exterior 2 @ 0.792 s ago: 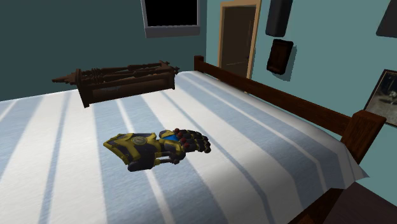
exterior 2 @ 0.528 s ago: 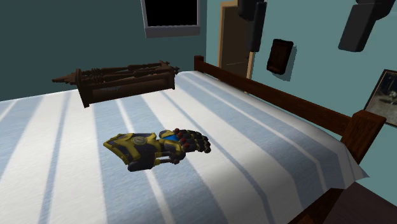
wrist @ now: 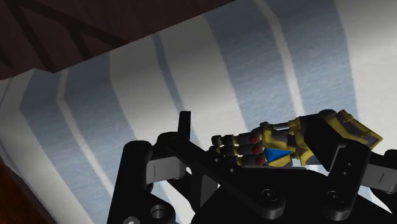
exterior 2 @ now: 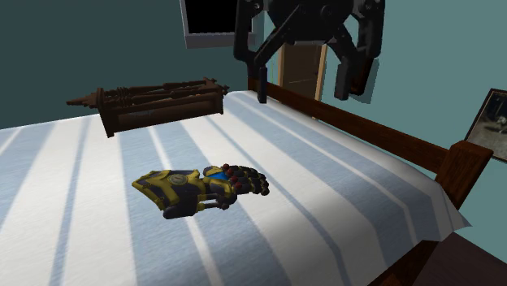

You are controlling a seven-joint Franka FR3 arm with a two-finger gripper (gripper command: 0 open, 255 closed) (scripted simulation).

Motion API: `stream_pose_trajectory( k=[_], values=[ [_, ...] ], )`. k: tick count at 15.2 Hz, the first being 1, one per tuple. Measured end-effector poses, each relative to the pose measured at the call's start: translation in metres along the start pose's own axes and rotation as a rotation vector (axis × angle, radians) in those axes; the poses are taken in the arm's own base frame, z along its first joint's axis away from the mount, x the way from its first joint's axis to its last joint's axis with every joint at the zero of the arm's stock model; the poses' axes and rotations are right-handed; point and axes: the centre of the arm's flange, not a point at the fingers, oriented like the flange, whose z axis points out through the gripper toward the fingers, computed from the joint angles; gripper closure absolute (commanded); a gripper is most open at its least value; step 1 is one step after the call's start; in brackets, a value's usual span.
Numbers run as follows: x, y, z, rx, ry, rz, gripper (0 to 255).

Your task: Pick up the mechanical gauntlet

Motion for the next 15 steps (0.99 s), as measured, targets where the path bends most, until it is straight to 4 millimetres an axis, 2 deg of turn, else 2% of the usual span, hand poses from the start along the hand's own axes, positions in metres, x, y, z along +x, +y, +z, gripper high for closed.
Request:
stream_pose_trajectory(
  k=[4, 15],
  values=[
    [0.050, -0.019, 0.027, -0.005, -0.030, -0.045, 0],
    [0.165, -0.079, 0.111, -0.018, -0.113, -0.167, 0]
  ],
)
